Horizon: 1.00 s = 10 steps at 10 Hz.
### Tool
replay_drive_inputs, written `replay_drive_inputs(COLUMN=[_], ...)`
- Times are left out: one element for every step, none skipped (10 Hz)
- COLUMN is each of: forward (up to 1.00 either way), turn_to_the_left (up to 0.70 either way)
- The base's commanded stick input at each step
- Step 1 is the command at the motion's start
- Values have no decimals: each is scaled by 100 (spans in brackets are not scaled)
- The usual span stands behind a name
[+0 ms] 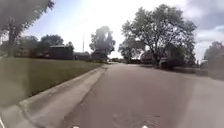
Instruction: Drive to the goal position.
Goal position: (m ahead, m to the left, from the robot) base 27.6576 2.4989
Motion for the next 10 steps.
replay_drive_inputs(forward=[100, 100, 100, 100, 100, 100, 100, 100, 100, 100], turn_to_the_left=[0, 0, 0, 0, 0, 0, 0, 0, 0, 0])
